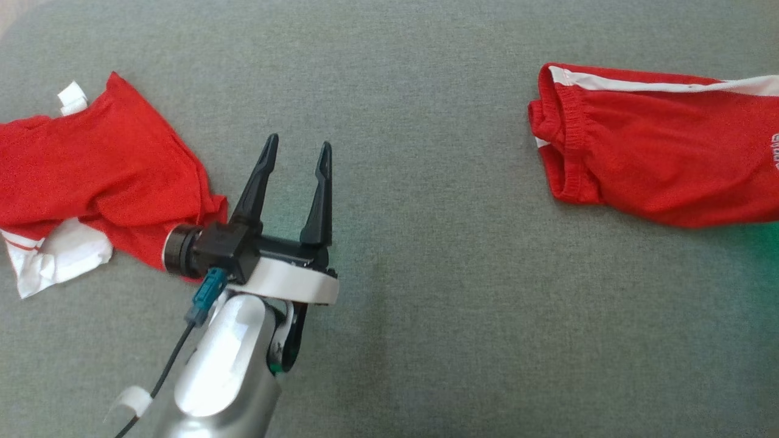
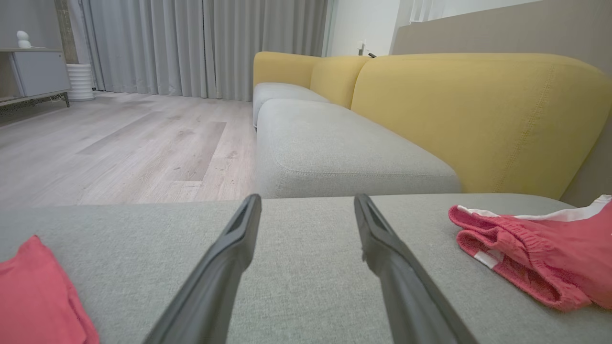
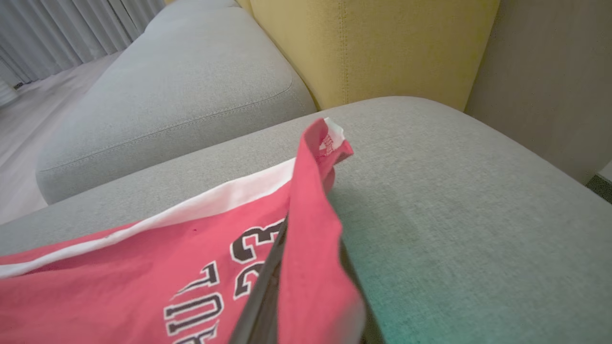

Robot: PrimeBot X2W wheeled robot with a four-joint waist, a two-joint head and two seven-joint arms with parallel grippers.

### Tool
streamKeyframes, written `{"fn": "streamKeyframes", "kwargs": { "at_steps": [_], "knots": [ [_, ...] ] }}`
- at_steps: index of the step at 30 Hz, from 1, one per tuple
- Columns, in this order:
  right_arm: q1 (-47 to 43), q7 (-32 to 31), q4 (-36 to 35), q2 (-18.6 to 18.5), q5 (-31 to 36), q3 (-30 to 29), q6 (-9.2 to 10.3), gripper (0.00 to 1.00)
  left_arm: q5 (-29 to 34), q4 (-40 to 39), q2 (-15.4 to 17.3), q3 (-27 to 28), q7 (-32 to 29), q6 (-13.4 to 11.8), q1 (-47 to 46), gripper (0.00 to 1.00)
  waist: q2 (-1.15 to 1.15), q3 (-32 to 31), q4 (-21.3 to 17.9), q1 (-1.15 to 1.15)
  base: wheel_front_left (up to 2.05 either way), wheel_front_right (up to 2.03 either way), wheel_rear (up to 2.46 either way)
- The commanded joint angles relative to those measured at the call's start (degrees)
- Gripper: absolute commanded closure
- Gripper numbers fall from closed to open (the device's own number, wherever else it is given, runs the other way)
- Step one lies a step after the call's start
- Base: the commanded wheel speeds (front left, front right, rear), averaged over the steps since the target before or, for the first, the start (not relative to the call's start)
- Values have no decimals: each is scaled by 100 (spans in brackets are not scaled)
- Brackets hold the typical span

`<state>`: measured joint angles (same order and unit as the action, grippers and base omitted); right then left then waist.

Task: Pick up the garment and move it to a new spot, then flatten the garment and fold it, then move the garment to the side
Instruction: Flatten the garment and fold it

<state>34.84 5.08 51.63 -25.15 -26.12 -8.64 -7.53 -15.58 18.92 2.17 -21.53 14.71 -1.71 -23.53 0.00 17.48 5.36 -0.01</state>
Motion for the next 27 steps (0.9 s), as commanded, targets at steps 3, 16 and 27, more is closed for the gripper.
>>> {"fn": "streamKeyframes", "kwargs": {
  "at_steps": [3,16,27],
  "knots": [
    [199,121,-266,63,58,77,4,100,58,-104,71,250,29,42,33,0,0,-70,41,1,0,0,0],
    [211,141,-1281,1062,-165,1050,4,100,7,-7,71,366,29,31,237,0,0,-704,151,1,0,0,0],
    [128,-16,-900,1692,43,2236,4,100,-51,0,71,341,29,30,322,0,0,-753,348,1,0,0,0]
  ]
}}
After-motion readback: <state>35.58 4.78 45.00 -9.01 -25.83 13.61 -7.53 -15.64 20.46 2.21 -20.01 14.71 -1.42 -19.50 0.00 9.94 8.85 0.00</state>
